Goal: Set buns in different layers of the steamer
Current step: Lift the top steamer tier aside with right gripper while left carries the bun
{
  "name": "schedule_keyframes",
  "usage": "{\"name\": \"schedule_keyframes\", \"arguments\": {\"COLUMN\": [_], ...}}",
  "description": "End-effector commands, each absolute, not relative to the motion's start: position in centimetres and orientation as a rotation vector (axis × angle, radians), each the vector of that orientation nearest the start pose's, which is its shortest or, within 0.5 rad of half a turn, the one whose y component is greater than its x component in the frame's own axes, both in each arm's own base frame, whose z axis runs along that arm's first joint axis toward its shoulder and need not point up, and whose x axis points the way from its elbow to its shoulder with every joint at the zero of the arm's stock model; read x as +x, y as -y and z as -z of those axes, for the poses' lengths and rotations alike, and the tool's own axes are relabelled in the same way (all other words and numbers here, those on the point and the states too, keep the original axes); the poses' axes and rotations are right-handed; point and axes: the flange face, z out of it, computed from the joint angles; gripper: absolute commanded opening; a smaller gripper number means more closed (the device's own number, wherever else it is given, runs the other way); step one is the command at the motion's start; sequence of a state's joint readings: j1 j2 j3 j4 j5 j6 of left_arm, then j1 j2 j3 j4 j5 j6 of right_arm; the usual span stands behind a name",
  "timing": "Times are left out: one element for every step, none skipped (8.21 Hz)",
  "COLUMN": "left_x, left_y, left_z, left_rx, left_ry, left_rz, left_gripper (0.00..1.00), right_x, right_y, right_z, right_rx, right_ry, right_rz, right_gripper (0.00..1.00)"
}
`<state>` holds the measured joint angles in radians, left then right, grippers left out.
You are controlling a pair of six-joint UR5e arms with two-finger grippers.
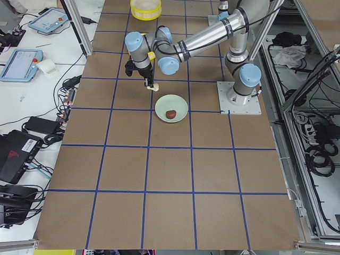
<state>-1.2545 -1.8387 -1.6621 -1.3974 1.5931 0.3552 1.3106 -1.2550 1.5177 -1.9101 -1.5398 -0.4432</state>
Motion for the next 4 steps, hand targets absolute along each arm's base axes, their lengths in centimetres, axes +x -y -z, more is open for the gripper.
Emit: {"name": "schedule_keyframes", "arguments": {"left_x": [-2.5, -6.7, -10.6, -13.3], "left_y": [59.0, 59.3, 59.5, 59.4], "left_z": [-35.9, -36.4, -36.6, -36.6], "left_rx": [-0.078, -0.097, -0.105, -0.069], "left_ry": [-3.194, -3.225, -3.272, -3.325], "left_rz": [-0.088, -0.005, 0.082, 0.14], "left_gripper": [0.0, 0.0, 0.0, 0.0], "right_x": [-7.9, -7.9, -7.9, -7.9], "right_y": [63.1, 63.1, 63.1, 63.1], "right_z": [-35.7, -35.5, -35.4, -35.4], "right_rx": [-0.342, -0.34, -0.342, -0.342], "right_ry": [-3.118, -3.117, -3.118, -3.119], "right_rz": [0.094, 0.089, 0.088, 0.09], "right_gripper": [0.0, 0.0, 0.0, 0.0]}}
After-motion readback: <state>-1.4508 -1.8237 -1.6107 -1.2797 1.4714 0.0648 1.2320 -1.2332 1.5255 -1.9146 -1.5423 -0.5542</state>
